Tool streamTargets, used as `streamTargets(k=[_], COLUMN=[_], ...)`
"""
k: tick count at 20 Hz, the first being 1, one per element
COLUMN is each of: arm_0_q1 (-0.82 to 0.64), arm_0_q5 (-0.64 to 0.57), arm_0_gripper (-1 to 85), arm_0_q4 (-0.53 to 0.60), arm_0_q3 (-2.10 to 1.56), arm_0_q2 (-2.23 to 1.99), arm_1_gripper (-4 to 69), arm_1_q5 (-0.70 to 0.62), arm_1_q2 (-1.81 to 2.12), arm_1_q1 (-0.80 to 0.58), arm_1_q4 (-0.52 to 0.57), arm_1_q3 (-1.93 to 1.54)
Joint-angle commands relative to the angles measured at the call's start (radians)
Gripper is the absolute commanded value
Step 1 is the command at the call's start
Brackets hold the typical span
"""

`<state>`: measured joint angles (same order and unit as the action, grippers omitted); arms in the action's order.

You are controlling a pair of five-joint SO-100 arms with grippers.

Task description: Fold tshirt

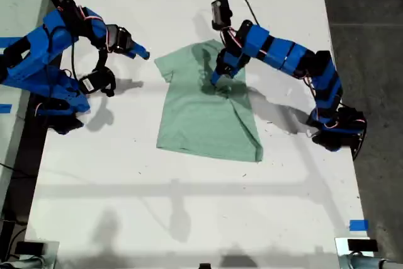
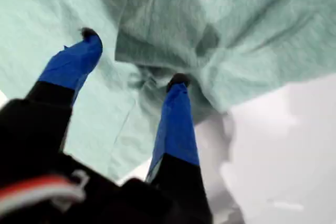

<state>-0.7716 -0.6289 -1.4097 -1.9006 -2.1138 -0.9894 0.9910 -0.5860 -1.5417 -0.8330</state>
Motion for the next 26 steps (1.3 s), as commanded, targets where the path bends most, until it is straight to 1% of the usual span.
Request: streamTargets(k=[1,4,7,14,16,21,23,24,25,26], arm_0_q1=[-0.008,-0.031,-0.069,-0.187,-0.202,-0.209,-0.216,-0.219,-0.229,-0.239], arm_0_q5=[-0.002,-0.017,-0.071,-0.153,-0.158,-0.173,-0.178,-0.193,-0.215,-0.244], arm_0_gripper=[19.5,24.2,26.9,27.8,28.6,29.5,29.4,28.7,24.0,10.7], arm_0_q4=[-0.008,-0.032,-0.034,0.075,0.086,-0.023,-0.086,-0.098,-0.103,-0.114], arm_0_q3=[0.031,0.097,0.195,0.377,0.457,0.856,0.991,1.014,1.014,1.014], arm_0_q2=[0.002,0.058,0.193,0.626,0.781,1.198,1.336,1.35,1.353,1.359], arm_1_gripper=[26.2,24.7,23.0,21.3,20.8,19.8,19.2,19.1,19.0,18.9], arm_1_q5=[-0.032,-0.046,-0.034,-0.021,-0.02,-0.017,-0.014,-0.014,-0.014,-0.017], arm_1_q2=[0.25,0.414,0.508,0.584,0.606,0.655,0.686,0.703,0.716,0.729], arm_1_q1=[-0.026,-0.015,0.006,0.043,0.048,0.061,0.063,0.061,0.058,0.054], arm_1_q4=[-0.094,-0.104,-0.103,-0.098,-0.098,-0.095,-0.092,-0.089,-0.084,-0.078], arm_1_q3=[-0.012,-0.15,-0.259,-0.354,-0.368,-0.397,-0.43,-0.448,-0.463,-0.48])
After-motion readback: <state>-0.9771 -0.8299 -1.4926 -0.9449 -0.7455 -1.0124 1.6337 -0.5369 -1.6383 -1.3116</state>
